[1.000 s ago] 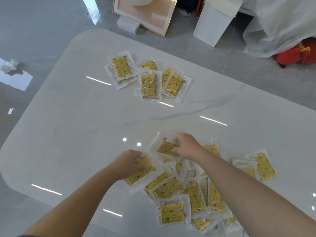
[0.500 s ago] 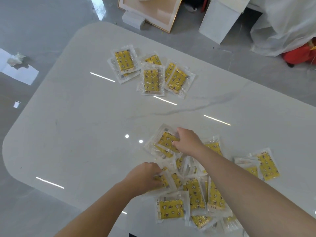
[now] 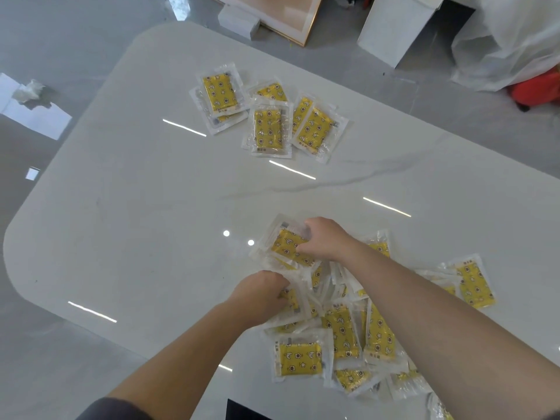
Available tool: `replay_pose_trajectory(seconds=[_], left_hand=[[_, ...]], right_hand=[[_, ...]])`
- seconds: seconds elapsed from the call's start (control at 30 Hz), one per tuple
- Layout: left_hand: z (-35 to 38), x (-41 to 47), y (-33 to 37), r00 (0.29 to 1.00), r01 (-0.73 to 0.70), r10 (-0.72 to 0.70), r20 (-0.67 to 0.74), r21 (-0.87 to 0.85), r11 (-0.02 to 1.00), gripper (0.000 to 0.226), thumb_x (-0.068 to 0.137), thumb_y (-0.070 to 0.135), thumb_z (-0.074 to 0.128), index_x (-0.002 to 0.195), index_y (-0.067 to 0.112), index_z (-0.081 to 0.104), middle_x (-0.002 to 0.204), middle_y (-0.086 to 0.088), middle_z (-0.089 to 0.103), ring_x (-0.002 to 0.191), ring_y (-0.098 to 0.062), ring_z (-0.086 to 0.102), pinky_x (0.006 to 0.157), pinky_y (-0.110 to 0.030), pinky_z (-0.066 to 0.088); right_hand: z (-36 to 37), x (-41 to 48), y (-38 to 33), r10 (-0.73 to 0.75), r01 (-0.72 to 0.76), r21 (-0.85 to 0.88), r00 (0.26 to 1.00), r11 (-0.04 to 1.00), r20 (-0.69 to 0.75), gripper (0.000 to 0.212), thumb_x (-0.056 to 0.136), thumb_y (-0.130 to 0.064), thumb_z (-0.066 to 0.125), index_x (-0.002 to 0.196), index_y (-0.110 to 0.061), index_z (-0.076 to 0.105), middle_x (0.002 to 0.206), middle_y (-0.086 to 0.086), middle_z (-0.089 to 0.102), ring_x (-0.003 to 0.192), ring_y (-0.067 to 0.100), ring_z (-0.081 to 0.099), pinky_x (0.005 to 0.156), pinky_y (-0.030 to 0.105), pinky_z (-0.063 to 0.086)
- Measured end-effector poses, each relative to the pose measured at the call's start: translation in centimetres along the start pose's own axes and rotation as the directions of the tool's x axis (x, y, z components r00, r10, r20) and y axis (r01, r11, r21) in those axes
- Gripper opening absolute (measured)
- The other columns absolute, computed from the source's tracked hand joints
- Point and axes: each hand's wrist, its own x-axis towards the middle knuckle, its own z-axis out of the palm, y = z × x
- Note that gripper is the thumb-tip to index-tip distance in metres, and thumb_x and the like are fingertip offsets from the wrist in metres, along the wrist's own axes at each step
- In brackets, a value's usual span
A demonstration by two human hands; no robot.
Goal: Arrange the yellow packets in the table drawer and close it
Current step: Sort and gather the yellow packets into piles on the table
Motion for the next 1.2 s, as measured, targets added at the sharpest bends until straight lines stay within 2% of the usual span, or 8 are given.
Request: replay_pose_trajectory(seconds=[0.2,0.5,0.57,0.67,0.8,0.87,0.97,1.2], left_hand=[[0.1,0.3,-0.5,0.998,-0.064,0.063,-0.025,-0.015,0.998,0.012,0.089,0.015,0.054,0.090,0.008,0.063,0.091,0.000,0.059,0.084,-0.018,0.057,0.077,-0.031,0.051],[-0.6,0.1,-1.6,0.999,-0.015,0.010,-0.040,-0.137,0.991,0.015,0.088,0.024,0.060,0.091,0.011,0.066,0.090,-0.001,0.066,0.082,-0.018,0.061,0.077,-0.035,0.054],[-2.0,-0.5,-1.6,0.999,-0.015,0.008,-0.033,-0.208,0.978,0.017,0.087,0.026,0.064,0.089,0.010,0.066,0.086,-0.001,0.065,0.078,-0.017,0.061,0.075,-0.033,0.054],[-5.0,-1.2,-1.8,0.996,0.047,-0.071,-0.055,-0.360,0.932,0.020,0.085,0.027,0.069,0.079,0.008,0.064,0.073,-0.003,0.061,0.061,-0.010,0.054,0.060,-0.024,0.048],[-10.2,-0.4,-1.9,0.928,0.146,-0.313,-0.201,-0.577,0.804,0.022,0.085,0.025,0.069,0.075,0.007,0.061,0.069,-0.007,0.059,0.059,-0.016,0.057,0.052,-0.028,0.050],[-12.6,0.9,-1.6,0.882,0.149,-0.416,-0.220,-0.707,0.691,0.021,0.085,0.023,0.069,0.085,0.003,0.064,0.080,-0.013,0.067,0.066,-0.024,0.064,0.059,-0.034,0.057],[-15.8,3.8,-0.7,0.855,0.096,-0.465,-0.228,-0.812,0.576,0.022,0.087,0.019,0.068,0.098,0.000,0.066,0.100,-0.021,0.070,0.079,-0.029,0.069,0.075,-0.045,0.058],[-22.1,11.1,2.9,0.873,0.041,-0.399,-0.281,-0.772,0.635,0.023,0.088,0.021,0.064,0.104,0.004,0.064,0.107,-0.020,0.069,0.090,-0.031,0.069,0.084,-0.049,0.056]], right_hand=[[0.4,0.3,-0.4,-0.038,0.038,0.000,0.995,0.999,0.098,0.034,0.081,-0.024,0.070,0.069,-0.018,0.040,0.073,-0.002,0.043,0.063,0.010,0.042,0.052,0.025,0.033],[0.5,-0.4,-0.3,-0.106,0.107,0.040,0.994,0.993,-0.025,0.031,0.083,-0.024,0.068,0.070,-0.014,0.042,0.071,-0.001,0.045,0.065,0.015,0.045,0.054,0.026,0.032],[-0.2,-0.7,-0.4,-0.079,0.085,0.096,0.995,0.992,-0.062,0.023,0.085,-0.024,0.067,0.086,-0.005,0.055,0.088,0.009,0.057,0.082,0.024,0.057,0.067,0.032,0.044],[-2.4,-0.7,-0.2,0.017,0.016,0.279,0.993,0.960,-0.114,0.063,0.088,-0.027,0.067,0.139,-0.001,0.042,0.144,0.013,0.045,0.130,0.030,0.045,0.104,0.036,0.038],[-6.1,0.5,0.6,0.189,-0.020,0.537,0.947,0.843,-0.261,0.047,0.084,-0.028,0.069,0.124,-0.010,0.055,0.125,0.008,0.060,0.112,0.026,0.059,0.086,0.034,0.048],[-8.0,1.1,1.2,0.303,-0.042,0.665,0.910,0.746,-0.282,0.038,0.079,-0.027,0.069,0.112,-0.012,0.058,0.111,0.009,0.064,0.101,0.026,0.064,0.075,0.033,0.050],[-10.2,2.1,2.2,0.419,-0.044,0.792,0.865,0.609,-0.275,0.043,0.075,-0.029,0.068,0.114,-0.015,0.057,0.114,0.007,0.064,0.102,0.026,0.063,0.078,0.038,0.052],[-12.7,5.4,2.7,0.499,0.038,0.887,0.816,0.459,-0.293,0.029,0.080,-0.019,0.069,0.108,-0.019,0.062,0.101,0.004,0.068,0.086,0.021,0.065,0.065,0.028,0.051]])
